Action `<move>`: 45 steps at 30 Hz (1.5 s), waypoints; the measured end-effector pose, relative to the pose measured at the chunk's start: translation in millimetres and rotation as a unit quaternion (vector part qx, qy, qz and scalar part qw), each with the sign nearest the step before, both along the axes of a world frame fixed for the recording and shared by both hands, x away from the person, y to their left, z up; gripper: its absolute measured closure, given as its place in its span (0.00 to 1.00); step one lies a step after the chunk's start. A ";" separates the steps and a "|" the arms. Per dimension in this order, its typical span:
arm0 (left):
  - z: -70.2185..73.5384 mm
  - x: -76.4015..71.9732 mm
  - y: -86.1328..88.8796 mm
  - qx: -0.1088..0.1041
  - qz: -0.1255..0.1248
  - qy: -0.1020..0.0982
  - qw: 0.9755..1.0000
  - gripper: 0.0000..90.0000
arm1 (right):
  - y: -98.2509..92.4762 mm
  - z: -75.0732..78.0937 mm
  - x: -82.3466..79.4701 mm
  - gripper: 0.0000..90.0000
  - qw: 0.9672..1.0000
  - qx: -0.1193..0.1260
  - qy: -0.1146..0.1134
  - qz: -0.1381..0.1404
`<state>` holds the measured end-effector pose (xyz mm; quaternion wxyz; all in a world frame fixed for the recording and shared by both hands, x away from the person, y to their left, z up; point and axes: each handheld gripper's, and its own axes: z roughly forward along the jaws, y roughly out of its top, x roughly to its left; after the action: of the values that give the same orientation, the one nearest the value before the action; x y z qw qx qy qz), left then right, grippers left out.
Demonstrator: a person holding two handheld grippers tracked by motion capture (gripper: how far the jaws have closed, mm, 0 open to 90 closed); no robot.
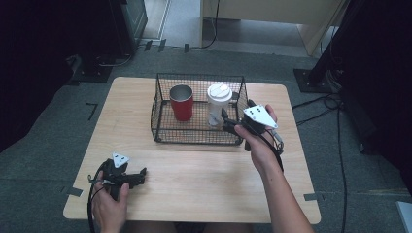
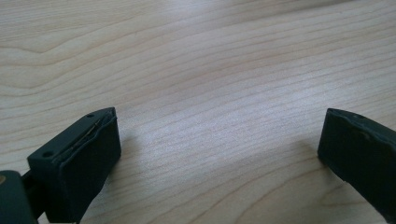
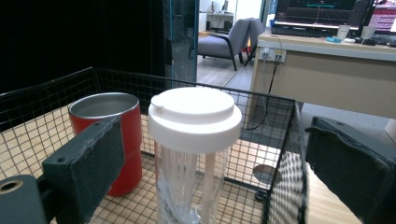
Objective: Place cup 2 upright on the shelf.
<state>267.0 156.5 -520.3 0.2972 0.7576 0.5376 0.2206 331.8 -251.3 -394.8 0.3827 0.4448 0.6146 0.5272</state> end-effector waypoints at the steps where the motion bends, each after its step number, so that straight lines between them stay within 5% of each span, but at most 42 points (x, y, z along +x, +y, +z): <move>1: 0.0 0.0 0.0 0.000 0.000 0.000 1.000 0.00 | -1.7 -0.5 -1.9 0.06 1.000 0.001 0.000 0.000; 18: 0.0 -0.1 0.0 0.000 0.000 0.001 1.000 0.00 | -50.6 -28.0 -39.7 0.06 1.000 0.008 0.010 -0.025; 45: 0.0 -0.2 0.1 0.001 -0.001 0.001 1.000 0.00 | -126.4 -101.6 -91.5 0.06 0.994 0.009 0.065 -0.083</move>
<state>266.8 156.6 -520.4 0.2965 0.7583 0.5373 0.2203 240.3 -377.8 -496.4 0.3806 0.5308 0.5943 0.4691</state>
